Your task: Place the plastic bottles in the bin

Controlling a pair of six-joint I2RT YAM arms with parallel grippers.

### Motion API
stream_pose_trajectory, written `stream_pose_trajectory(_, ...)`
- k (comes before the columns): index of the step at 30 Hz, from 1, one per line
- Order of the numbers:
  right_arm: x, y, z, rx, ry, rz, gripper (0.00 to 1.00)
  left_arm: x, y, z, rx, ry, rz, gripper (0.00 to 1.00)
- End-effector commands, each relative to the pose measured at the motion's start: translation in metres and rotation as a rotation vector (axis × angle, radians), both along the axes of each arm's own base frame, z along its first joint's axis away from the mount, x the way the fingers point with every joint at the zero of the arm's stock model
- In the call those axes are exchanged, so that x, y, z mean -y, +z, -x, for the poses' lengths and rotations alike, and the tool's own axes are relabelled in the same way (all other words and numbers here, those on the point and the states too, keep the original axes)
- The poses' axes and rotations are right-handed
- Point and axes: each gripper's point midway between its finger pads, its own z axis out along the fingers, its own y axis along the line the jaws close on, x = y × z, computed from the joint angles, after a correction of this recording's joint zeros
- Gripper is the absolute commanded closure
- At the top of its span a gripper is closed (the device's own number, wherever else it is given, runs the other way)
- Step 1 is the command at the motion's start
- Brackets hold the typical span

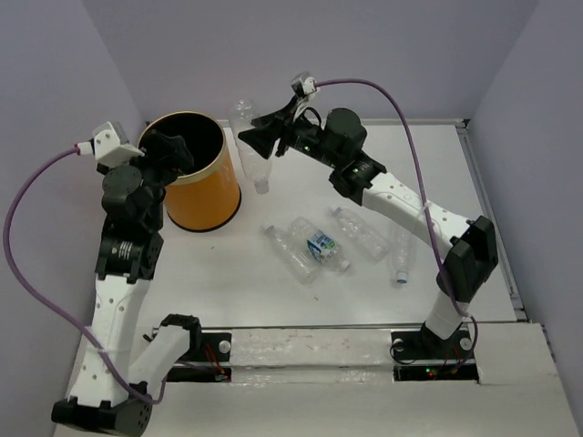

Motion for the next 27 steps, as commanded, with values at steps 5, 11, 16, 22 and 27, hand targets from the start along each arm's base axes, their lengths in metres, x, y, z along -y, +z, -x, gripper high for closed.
stream_pose_trajectory(5, -0.048, 0.077, -0.033, 0.122, -0.025, -0.244, 0.71, 0.030, -0.088, 0.060, -0.193, -0.182, 0.106, 0.01)
stream_pose_trajectory(11, -0.085, 0.081, -0.055, 0.143, -0.049, -0.303, 0.71, 0.038, -0.108, 0.089, -0.223, -0.230, 0.173, 0.01)
stream_pose_trajectory(16, -0.117, 0.057, -0.061, 0.167, -0.042, -0.329, 0.70, 0.063, -0.149, 0.101, -0.349, -0.344, 0.242, 0.01)
stream_pose_trajectory(22, -0.150, 0.018, -0.058, 0.226, -0.093, -0.223, 0.28, 0.086, -0.189, 0.110, -0.448, -0.454, 0.311, 0.01)
stream_pose_trajectory(27, -0.119, 0.058, -0.038, 0.268, -0.117, -0.203, 0.09, 0.098, -0.198, 0.106, -0.459, -0.508, 0.362, 0.01)
